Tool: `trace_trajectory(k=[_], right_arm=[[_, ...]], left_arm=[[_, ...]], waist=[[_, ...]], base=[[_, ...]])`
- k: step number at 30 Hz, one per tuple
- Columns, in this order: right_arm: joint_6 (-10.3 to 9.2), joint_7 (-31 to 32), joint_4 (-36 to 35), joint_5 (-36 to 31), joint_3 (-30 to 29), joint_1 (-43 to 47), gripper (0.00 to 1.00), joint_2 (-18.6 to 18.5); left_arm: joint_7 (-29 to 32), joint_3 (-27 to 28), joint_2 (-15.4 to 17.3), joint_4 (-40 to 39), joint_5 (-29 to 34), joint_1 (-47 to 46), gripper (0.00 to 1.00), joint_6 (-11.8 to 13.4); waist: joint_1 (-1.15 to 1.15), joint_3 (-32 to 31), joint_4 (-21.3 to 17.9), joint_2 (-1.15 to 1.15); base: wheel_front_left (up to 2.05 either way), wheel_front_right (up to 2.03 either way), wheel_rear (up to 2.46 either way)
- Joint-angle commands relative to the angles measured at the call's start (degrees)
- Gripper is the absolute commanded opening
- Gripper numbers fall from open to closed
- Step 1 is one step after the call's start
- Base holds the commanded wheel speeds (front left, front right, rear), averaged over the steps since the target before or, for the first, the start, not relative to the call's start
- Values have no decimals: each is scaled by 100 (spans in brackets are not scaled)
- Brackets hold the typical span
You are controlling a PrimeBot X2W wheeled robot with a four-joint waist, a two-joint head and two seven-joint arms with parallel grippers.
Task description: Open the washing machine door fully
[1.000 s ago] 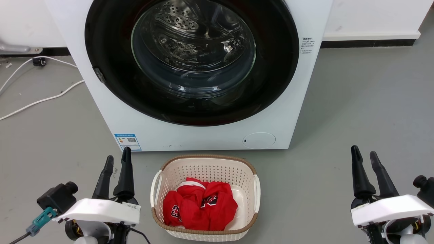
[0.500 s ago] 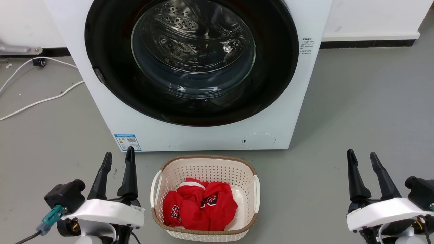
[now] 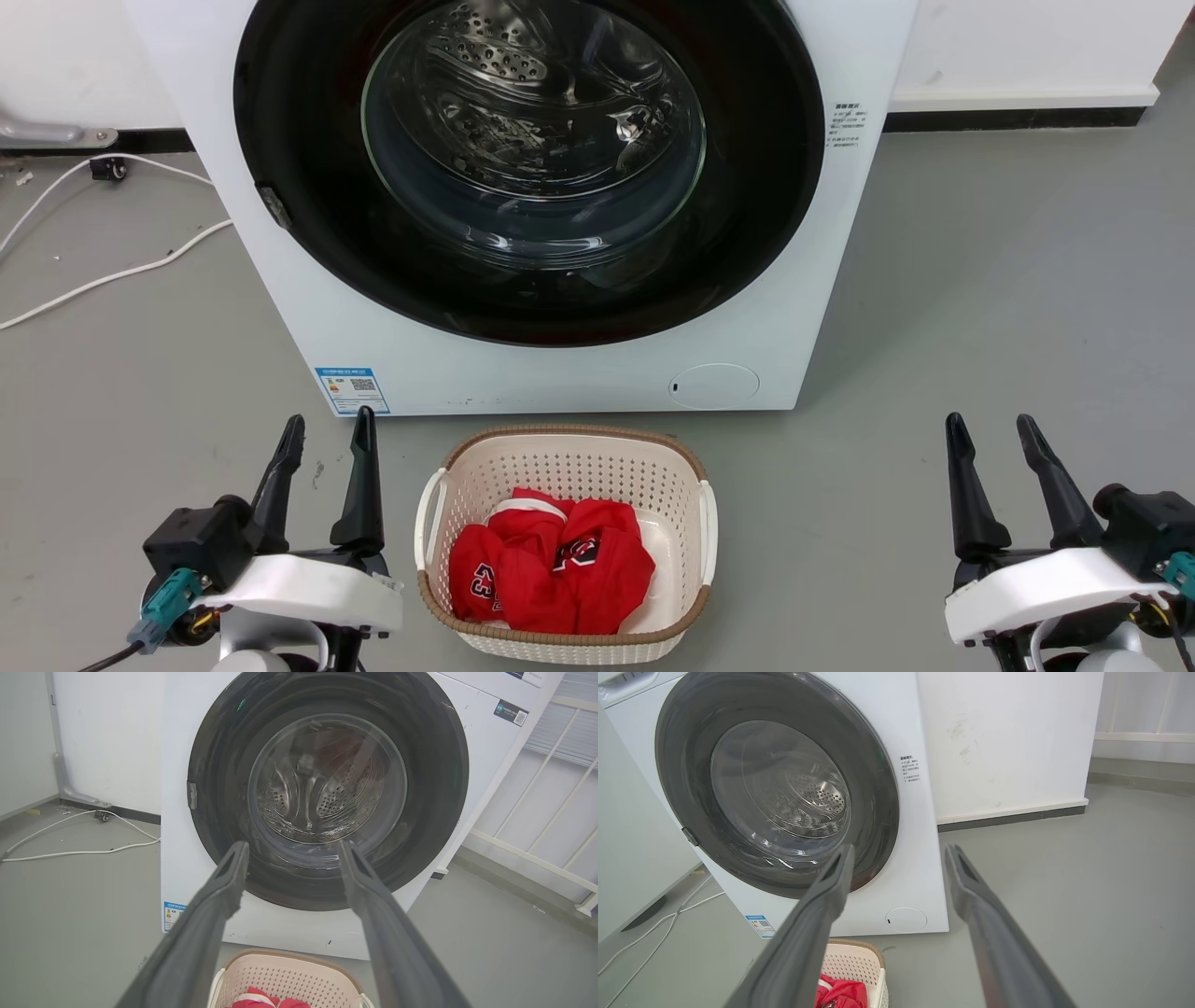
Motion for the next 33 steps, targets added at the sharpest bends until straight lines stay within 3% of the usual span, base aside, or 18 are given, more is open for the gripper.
trace_trajectory(k=[1, 33], right_arm=[[0, -46, -71, -166, 9, 13, 100, 1], [-1, -266, -32, -1280, 137, 83, 100, 10]], left_arm=[[-53, 17, 15, -62, 159, 23, 100, -19], [-422, 75, -35, -66, 1658, 156, 100, 22]], waist=[[0, 3, 1, 0], [0, 7, 15, 0]], base=[[0, 0, 0], [0, 0, 0]])
